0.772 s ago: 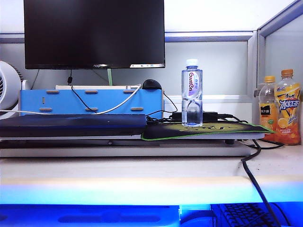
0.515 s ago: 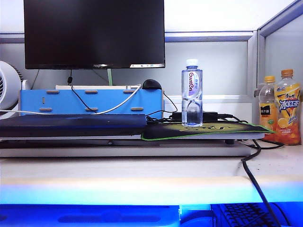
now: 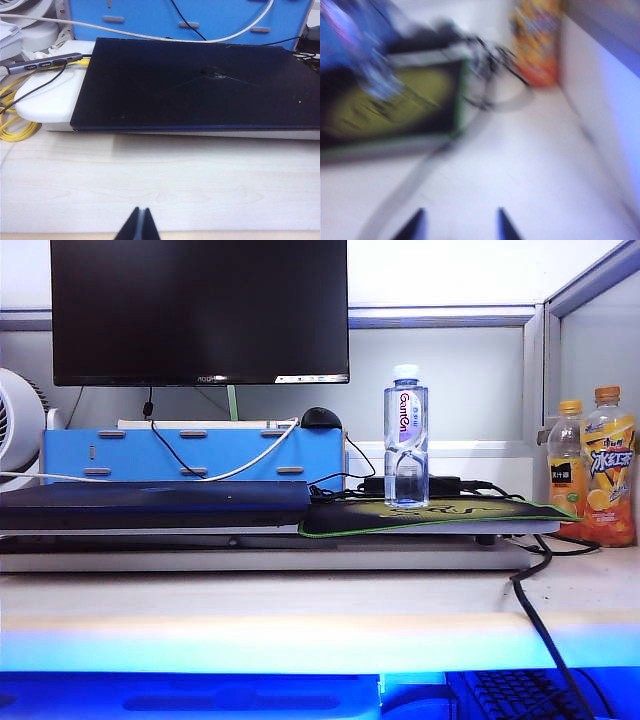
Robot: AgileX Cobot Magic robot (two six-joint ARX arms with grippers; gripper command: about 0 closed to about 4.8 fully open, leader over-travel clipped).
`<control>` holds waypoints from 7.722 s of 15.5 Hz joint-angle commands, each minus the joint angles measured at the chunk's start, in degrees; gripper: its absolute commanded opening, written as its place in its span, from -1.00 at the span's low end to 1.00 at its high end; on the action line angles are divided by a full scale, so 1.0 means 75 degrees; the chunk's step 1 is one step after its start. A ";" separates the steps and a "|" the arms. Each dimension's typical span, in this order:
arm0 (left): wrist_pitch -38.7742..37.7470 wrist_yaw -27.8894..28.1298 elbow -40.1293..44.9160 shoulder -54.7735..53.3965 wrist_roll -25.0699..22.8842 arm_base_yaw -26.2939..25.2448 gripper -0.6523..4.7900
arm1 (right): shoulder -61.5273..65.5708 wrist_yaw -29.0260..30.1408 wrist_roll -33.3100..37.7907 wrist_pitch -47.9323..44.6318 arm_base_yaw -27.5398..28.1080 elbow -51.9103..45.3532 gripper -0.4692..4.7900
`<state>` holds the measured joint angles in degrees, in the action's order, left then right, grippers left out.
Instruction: Pick up the mineral water bottle and place it on the laptop.
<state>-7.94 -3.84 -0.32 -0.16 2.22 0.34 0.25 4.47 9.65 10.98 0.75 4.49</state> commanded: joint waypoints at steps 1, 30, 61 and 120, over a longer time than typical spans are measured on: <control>0.0035 -0.0006 -0.0012 0.0015 -0.0009 0.0015 -0.77 | 0.0114 0.0755 0.0618 -0.0702 0.0000 0.0038 0.23; 0.0035 -0.0006 -0.0012 0.0015 -0.0009 0.0015 -0.77 | 1.0238 -0.0702 -0.0548 -0.3716 -0.3672 0.5575 1.00; 0.0035 -0.0006 -0.0012 0.0015 -0.0009 0.0015 -0.77 | 1.3143 -0.0892 -0.0128 -0.4718 -0.3110 0.7755 1.00; 0.0035 -0.0006 -0.0012 0.0015 -0.0009 0.0015 -0.77 | 1.5612 0.0417 -0.0516 -0.5756 -0.3121 1.0037 -0.83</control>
<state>-7.92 -3.81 -0.32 -0.19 2.20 0.36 117.73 7.20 5.72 -30.26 -22.46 79.50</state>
